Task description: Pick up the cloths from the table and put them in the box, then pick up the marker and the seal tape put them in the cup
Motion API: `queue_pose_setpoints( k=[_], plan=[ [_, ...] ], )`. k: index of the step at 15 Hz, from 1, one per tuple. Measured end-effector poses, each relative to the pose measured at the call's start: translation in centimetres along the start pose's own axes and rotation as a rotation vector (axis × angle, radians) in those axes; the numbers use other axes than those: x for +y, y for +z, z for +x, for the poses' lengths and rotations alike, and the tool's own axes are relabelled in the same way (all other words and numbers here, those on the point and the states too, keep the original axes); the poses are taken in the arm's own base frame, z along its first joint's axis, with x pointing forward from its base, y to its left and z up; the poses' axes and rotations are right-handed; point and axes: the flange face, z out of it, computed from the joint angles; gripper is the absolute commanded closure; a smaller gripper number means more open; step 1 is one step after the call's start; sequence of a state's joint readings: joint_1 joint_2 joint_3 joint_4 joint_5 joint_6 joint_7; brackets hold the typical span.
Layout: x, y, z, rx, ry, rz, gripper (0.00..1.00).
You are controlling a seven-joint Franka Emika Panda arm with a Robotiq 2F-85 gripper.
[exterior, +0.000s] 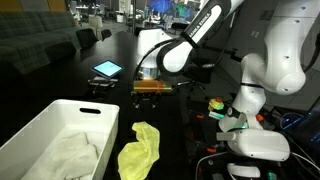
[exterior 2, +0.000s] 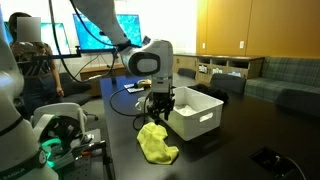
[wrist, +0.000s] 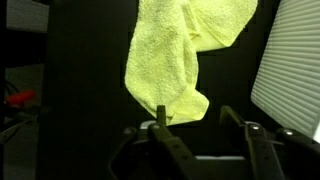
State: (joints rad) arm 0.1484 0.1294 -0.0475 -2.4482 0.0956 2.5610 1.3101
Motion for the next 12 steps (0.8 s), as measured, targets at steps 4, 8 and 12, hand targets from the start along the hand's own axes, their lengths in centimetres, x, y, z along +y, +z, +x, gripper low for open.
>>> queue_pose_setpoints(
  k=[4,8,12],
  plan=[
    [-0.8,-1.8,-6.6,0.142,-0.15,0.013,0.0],
    [-0.8,-2.6,-16.5,0.185,-0.397,0.013,0.0],
    [-0.9,-2.5,-23.4,0.194,-0.619,0.03,0.0]
  ],
)
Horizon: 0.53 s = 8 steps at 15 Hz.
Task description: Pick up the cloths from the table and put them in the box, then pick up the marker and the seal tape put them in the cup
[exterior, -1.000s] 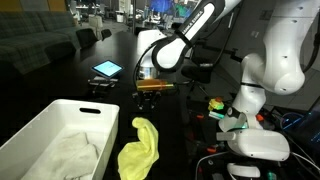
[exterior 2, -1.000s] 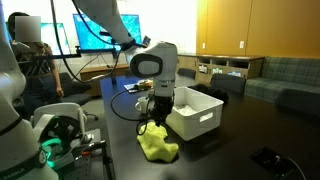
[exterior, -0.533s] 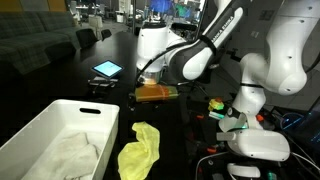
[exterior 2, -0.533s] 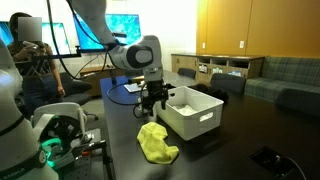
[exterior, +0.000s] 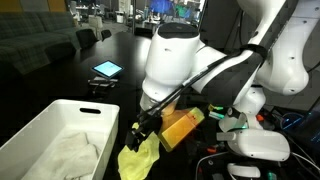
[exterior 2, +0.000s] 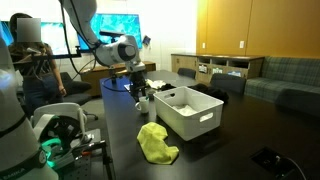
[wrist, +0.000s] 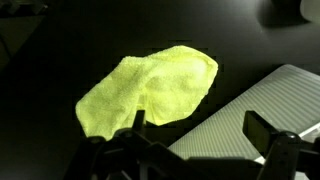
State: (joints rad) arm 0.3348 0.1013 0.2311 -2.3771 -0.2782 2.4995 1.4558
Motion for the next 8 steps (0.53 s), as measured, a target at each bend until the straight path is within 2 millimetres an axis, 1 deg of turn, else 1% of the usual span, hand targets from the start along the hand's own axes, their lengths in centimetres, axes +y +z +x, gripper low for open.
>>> queue_pose_setpoints(
  k=[2,4,8],
  plan=[
    [-1.3,0.3,-1.2,0.002,-0.108,0.004,0.0],
    [-2.4,1.1,-1.8,-0.005,-0.215,0.002,0.0],
    [-3.8,3.8,-2.1,-0.034,-0.424,0.015,0.0]
  ],
)
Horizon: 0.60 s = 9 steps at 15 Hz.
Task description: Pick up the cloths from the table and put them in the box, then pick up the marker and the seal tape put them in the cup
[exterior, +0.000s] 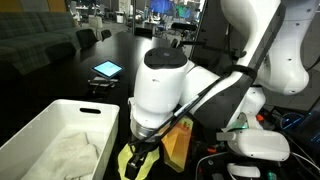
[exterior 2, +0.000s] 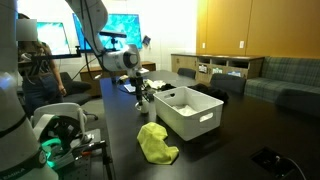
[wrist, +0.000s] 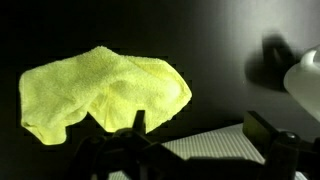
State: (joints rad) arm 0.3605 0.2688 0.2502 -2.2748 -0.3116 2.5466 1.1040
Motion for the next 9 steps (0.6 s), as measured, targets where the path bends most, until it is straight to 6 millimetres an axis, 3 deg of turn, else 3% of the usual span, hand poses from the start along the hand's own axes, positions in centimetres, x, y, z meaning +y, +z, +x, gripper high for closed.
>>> queue_pose_setpoints(
  k=[4,9],
  plan=[
    [-0.3,3.5,-0.3,-0.02,-0.208,0.059,0.0],
    [0.9,7.9,-0.3,-0.049,-0.423,0.175,0.0]
  ],
)
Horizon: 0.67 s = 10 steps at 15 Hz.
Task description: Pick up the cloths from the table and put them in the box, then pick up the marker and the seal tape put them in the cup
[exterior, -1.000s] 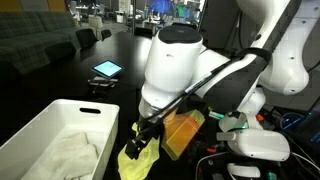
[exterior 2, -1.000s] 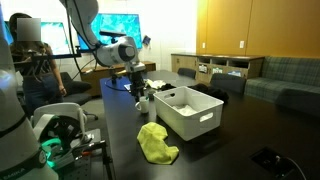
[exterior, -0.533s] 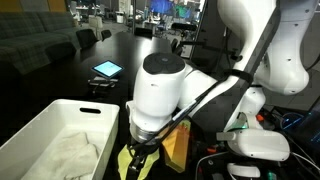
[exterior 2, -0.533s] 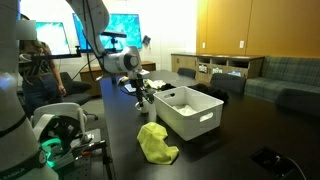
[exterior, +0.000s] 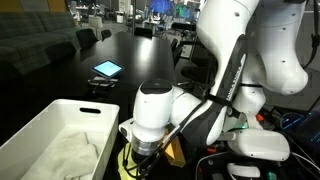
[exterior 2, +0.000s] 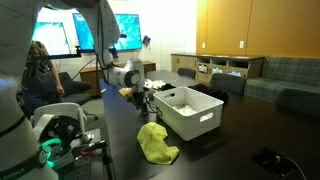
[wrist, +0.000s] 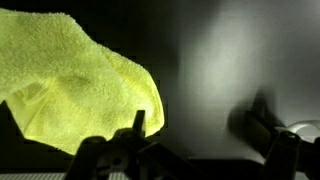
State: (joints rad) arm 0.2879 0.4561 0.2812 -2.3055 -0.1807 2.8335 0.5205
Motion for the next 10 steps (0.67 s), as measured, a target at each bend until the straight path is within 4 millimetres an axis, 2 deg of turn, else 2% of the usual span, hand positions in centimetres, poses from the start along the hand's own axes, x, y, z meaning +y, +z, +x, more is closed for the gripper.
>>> queue_pose_setpoints(
  k=[5,10],
  plan=[
    [3.5,3.1,-0.2,-0.057,-0.103,0.074,0.0],
    [7.0,4.1,0.5,-0.073,-0.116,0.06,0.0]
  ],
)
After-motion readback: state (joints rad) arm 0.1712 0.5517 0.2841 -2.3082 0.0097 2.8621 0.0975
